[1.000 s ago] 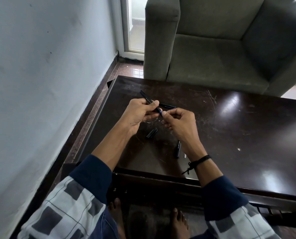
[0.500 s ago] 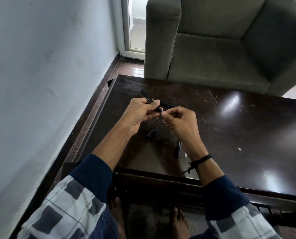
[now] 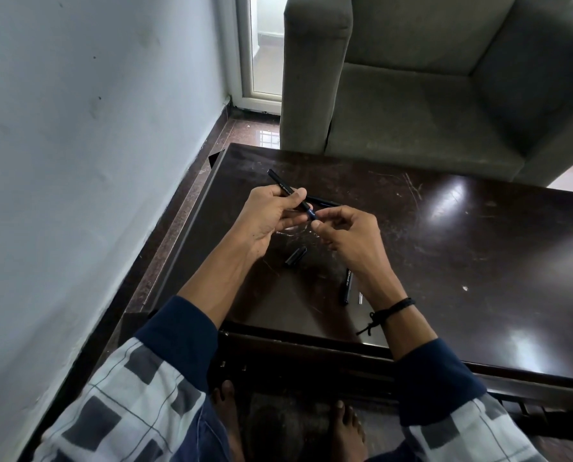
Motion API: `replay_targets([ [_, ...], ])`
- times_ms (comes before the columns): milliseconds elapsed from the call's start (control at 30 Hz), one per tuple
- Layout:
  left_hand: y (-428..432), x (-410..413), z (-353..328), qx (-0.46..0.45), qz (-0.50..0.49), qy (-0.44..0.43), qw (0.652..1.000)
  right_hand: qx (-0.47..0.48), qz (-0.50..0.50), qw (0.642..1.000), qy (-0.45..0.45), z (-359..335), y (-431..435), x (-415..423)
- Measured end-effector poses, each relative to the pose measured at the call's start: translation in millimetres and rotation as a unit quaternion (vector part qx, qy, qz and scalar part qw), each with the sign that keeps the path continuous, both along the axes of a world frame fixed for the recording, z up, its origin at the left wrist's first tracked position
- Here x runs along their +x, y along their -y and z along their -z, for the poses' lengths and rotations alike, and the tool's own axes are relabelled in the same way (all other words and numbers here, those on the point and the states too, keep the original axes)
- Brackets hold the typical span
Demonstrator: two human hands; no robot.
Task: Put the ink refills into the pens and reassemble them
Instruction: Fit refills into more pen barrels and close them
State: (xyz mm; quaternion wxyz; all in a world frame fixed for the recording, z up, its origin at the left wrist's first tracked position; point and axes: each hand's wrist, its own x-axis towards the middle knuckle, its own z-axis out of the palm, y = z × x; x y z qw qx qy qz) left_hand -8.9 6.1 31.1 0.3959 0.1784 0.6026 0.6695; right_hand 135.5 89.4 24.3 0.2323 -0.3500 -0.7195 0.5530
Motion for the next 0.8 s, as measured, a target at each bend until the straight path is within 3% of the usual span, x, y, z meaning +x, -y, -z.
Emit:
replay_targets([
  [600, -2, -10, 2, 0.027, -0.117, 0.032, 0.992, -0.001, 0.025, 0.999, 0.042, 3, -5, 2],
  [800, 1, -16, 0, 0.046, -0.165, 0.066, 0.983, 0.028, 0.045, 0.994, 0.093, 8, -9, 3],
])
